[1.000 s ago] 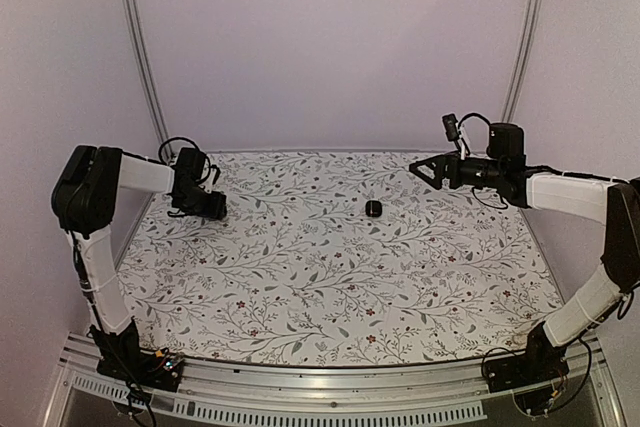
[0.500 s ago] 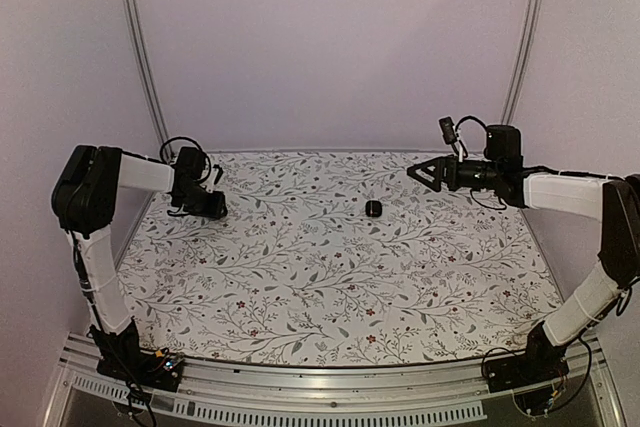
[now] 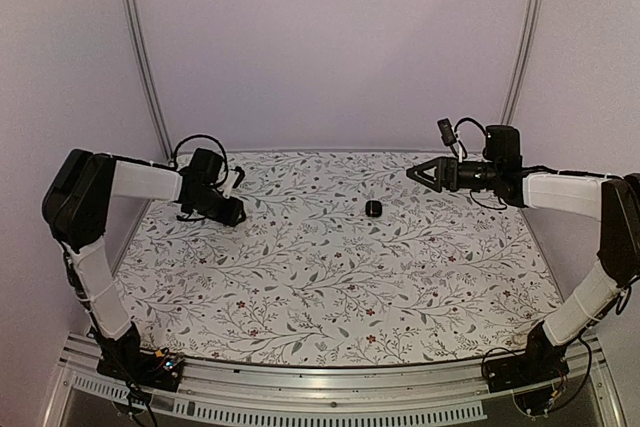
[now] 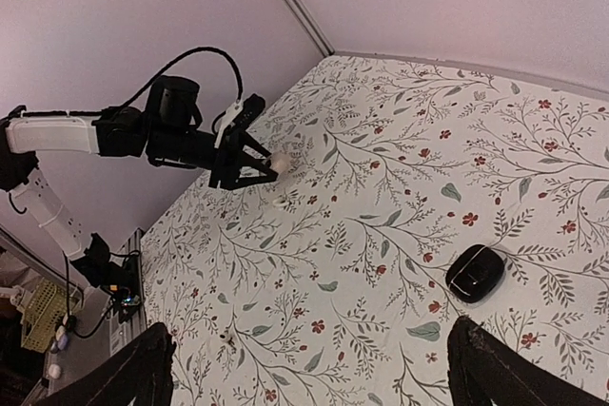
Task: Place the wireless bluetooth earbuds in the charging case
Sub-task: Pick up the charging case from the center of the board, then pass from the left arm to the right
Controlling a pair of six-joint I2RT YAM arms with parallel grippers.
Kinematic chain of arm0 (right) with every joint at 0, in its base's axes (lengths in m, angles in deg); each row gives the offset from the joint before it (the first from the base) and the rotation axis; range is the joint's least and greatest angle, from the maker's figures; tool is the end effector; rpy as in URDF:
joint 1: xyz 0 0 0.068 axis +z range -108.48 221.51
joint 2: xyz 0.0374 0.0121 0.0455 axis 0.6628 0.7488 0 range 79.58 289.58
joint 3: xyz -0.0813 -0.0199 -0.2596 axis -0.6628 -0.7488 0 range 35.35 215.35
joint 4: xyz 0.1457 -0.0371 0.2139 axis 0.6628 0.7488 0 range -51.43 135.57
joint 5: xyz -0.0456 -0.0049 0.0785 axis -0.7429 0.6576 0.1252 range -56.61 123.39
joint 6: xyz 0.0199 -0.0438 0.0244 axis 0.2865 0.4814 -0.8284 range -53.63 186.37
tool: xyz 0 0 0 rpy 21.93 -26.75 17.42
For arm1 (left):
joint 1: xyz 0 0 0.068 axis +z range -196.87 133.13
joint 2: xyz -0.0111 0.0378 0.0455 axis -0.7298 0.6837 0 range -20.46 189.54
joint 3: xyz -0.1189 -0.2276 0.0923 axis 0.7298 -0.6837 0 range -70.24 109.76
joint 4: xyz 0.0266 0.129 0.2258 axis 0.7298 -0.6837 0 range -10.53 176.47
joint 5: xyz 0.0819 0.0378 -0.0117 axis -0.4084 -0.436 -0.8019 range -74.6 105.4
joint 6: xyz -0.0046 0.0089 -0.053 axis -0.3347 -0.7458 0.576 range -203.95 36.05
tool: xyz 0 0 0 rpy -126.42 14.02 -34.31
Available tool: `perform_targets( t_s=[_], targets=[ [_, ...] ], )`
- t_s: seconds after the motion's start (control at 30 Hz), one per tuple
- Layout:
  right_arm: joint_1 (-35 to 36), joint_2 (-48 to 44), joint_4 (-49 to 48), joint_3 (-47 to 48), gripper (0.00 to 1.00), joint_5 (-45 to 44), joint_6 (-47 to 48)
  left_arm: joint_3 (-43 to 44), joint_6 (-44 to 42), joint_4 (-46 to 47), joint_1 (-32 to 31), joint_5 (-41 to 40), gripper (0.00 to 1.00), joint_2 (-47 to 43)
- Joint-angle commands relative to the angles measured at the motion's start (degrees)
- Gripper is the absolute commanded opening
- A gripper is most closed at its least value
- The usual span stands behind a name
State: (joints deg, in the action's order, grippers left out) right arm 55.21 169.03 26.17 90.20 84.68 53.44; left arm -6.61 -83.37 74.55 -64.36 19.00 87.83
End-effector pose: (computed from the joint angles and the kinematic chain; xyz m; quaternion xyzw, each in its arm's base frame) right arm 0.3260 0.1080 0.2513 -0.2464 0.7466 0.4654 0.4066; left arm 0.3614 -0.1163 0.1433 0.1497 0.9456 -0.0748 0.2791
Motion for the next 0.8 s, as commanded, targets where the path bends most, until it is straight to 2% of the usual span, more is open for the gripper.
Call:
perform_targets(
  t_s=[0.0,0.2,0.43,0.6,0.77],
  targets=[
    [0.2,0.6,0.1,0.1,0.98,3.8,-3.5,-2.6,-3.6,5.3,-7.2,0.9,0.36,-9.8],
    [3.6,1.4,0.3,-0.2,0.96,5.9,-6.1,-6.7,-8.8,12.0,-17.9,4.0,0.37,-19.3],
    [10.9,3.6,1.2,0.7,0.91,6.1,-7.6,-9.2,-13.6,17.3,-30.1,4.2,0.36,-24.0],
    [15.3,5.2,1.3,1.3,0.88,6.1,-8.4,-9.5,-16.5,17.9,-35.0,1.4,0.36,-24.4],
    [19.7,6.4,0.9,1.8,0.79,4.8,-9.0,-9.0,-17.9,18.7,-38.1,-1.1,0.36,-23.4]
  ],
)
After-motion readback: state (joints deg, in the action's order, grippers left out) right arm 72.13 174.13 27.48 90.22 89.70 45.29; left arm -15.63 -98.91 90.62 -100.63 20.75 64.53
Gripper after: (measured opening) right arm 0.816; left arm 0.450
